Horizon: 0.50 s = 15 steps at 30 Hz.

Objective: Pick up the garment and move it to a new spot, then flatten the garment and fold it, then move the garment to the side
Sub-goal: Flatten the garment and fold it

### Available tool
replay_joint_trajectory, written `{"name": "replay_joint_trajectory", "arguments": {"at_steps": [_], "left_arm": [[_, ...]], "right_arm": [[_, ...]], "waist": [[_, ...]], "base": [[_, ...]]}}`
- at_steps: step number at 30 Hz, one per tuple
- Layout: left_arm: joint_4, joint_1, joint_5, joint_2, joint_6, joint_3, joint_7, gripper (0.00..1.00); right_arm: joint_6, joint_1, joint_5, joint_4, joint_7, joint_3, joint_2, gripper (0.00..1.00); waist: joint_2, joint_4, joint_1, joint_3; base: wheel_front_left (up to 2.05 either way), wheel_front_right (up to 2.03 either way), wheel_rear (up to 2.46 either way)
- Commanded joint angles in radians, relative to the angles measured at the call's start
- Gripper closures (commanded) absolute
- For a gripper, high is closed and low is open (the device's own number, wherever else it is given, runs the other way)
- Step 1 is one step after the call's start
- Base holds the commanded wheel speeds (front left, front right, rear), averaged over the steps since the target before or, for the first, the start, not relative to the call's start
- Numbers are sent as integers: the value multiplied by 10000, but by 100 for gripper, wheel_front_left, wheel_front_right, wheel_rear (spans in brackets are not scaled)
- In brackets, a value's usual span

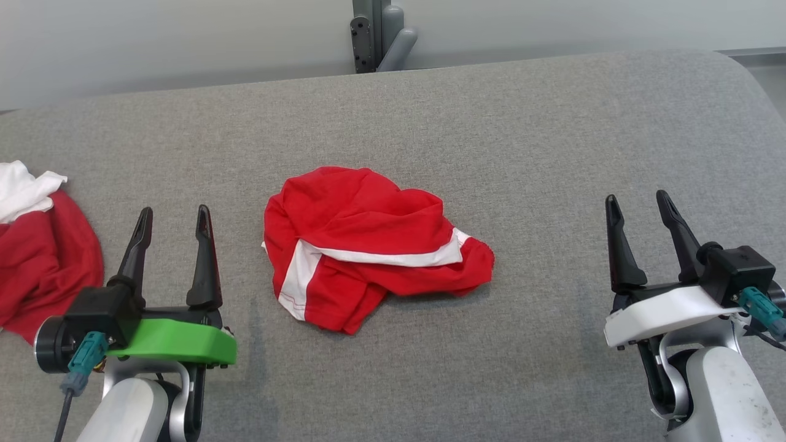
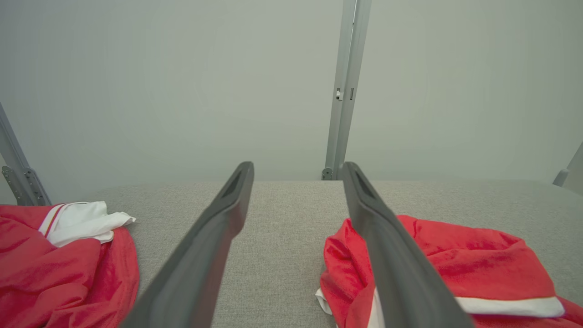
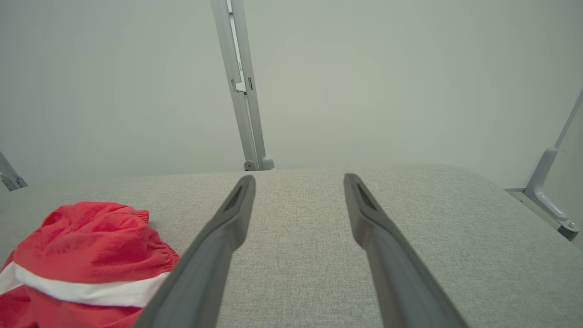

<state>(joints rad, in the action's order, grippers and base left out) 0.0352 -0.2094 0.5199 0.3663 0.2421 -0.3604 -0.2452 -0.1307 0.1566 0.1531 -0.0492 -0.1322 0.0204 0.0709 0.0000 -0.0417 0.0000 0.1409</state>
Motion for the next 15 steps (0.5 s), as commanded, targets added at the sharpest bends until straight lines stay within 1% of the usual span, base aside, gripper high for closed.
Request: {"name": "replay_joint_trajectory", "arguments": {"at_steps": [1, 8, 12, 15], "left_arm": [[-17, 141, -11, 75, 30, -9, 24, 0], [6, -21, -42, 74, 33, -129, 149, 0], [5, -278, 6, -3, -99, -209, 179, 0], [22, -482, -24, -105, -152, -284, 134, 0]], "right_arm": [[-1, -56, 0, -30, 19, -7, 31, 0], [-1, 170, 274, -212, 41, -55, 262, 0], [-1, 656, 767, -861, 102, -438, 916, 0], [-1, 1173, 1156, -1476, 95, -885, 1425, 0]], "waist": [[0, -5, 0, 5], [0, 131, 0, 104], [0, 456, 0, 369], [0, 865, 0, 713]], "base": [[0, 0, 0], [0, 0, 0], [0, 0, 0], [0, 0, 0]]}}
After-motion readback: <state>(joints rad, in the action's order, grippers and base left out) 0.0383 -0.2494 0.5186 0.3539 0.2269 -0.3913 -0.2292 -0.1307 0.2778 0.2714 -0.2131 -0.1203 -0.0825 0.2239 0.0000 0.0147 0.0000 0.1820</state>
